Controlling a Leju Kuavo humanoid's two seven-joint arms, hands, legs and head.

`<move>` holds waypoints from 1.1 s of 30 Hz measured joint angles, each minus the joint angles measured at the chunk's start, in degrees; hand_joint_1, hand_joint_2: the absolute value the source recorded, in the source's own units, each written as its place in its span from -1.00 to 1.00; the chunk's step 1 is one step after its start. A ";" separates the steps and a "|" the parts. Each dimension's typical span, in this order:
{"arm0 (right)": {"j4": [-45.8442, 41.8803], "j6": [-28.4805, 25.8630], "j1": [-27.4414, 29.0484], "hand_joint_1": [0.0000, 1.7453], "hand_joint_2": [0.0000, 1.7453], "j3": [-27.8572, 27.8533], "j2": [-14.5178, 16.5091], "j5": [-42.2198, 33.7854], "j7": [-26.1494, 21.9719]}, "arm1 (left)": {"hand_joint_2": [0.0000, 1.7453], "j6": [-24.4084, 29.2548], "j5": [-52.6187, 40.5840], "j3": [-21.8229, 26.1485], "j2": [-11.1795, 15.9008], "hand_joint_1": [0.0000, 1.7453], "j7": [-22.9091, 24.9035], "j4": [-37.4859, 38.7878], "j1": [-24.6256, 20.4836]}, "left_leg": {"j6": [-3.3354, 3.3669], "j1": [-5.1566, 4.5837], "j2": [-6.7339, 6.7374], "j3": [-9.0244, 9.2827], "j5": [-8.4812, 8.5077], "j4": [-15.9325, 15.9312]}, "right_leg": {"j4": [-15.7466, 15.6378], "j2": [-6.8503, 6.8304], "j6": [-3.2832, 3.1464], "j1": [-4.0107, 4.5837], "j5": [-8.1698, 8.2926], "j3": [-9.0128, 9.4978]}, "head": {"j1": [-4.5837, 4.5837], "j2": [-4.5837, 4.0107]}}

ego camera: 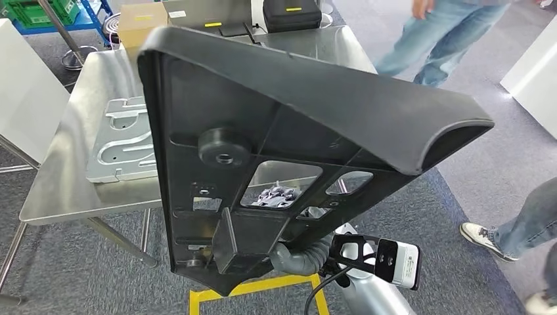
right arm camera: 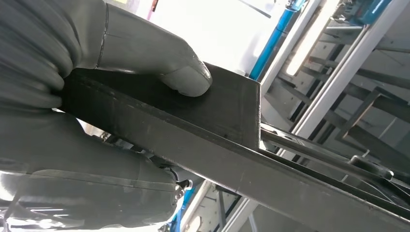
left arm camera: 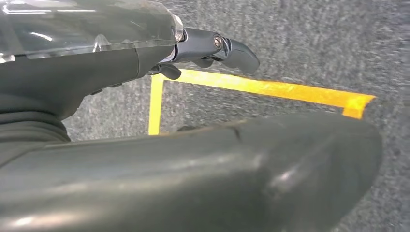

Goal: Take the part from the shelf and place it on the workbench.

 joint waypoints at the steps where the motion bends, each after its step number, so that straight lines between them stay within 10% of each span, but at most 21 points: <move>1: -0.01 -0.02 -0.03 1.00 1.00 0.00 0.04 0.09 0.00 | -1.00 -0.03 0.14 0.03 0.07 -1.00 0.11 0.00 0.02 | 0.22 -0.15 -0.01 1.48 2.00 -3.84 | 0.03 0.02 0.22 0.10 -0.53 0.59 | 0.01 0.00; 7: -0.34 -1.49 -0.42 1.00 1.00 0.00 1.09 0.89 0.00 | -1.00 -0.10 0.46 0.13 0.41 -1.00 0.75 0.00 0.00 | 2.22 -0.22 -0.10 4.21 2.21 -8.92 | 0.82 0.13 2.01 0.33 -2.52 1.18 | 0.01 0.00; 11: -0.53 -1.53 -0.60 1.00 1.00 -0.20 0.95 0.21 0.00 | -1.00 -0.20 0.17 0.13 0.19 -1.00 0.51 0.00 -0.14 | 2.99 -0.06 -0.05 5.51 1.21 -9.27 | 14.92 -0.01 2.88 -0.02 -7.43 -7.36 | 0.02 0.00; 13: -0.52 -1.29 -0.38 1.00 1.00 -0.40 0.74 0.06 0.00 | -1.00 -0.22 -0.04 0.13 0.04 -1.00 0.41 0.00 -0.09 | 2.98 -0.09 -0.11 6.36 0.44 -9.25 | 17.55 -0.05 2.91 -0.11 -5.93 -10.59 | 0.02 0.00; 17: -0.51 -1.27 -0.31 1.00 1.00 -0.78 0.48 0.19 0.00 | -1.00 -0.31 -0.22 0.13 -0.33 -1.00 0.35 0.02 -0.18 | 2.35 -0.26 -0.24 8.77 -1.48 -9.32 | 3.74 -0.22 1.69 0.33 3.96 -6.52 | 0.03 0.00; 23: -0.54 -1.42 0.06 1.00 1.00 -1.08 0.10 1.13 0.00 | -1.00 -0.36 -0.79 0.09 -0.57 -1.00 0.22 0.04 -0.74 | 0.67 -0.32 -0.04 8.77 -3.79 -7.43 | 0.01 -0.12 -0.05 0.08 3.37 -4.18 | 0.03 0.00; 27: -0.57 -2.53 0.52 1.00 1.00 -1.08 -0.06 2.25 0.00 | -1.00 -0.33 -1.01 0.08 -0.62 -1.00 0.38 0.04 -0.88 | -0.04 -0.02 -0.01 -0.06 -7.96 6.84 | -0.34 -0.20 -0.53 0.01 2.15 -2.44 | 0.00 0.00; 29: -0.63 -4.01 0.66 1.00 1.00 -1.03 -0.22 3.08 0.00 | -1.00 -0.34 -1.00 0.08 -0.67 -1.00 0.41 0.05 -0.79 | -0.06 0.01 -0.01 -1.57 -4.71 5.98 | -0.29 -0.06 -0.44 0.02 1.27 -1.35 | 0.00 0.00; 33: -0.60 -6.71 -0.17 1.00 1.00 -0.75 -0.60 3.32 0.00 | -1.00 -0.36 -0.81 0.08 -0.68 -1.00 0.34 0.07 -0.81 | 0.86 -0.30 -0.04 2.80 3.50 -7.47 | -0.02 0.16 0.34 0.23 -0.61 0.51 | 0.01 0.00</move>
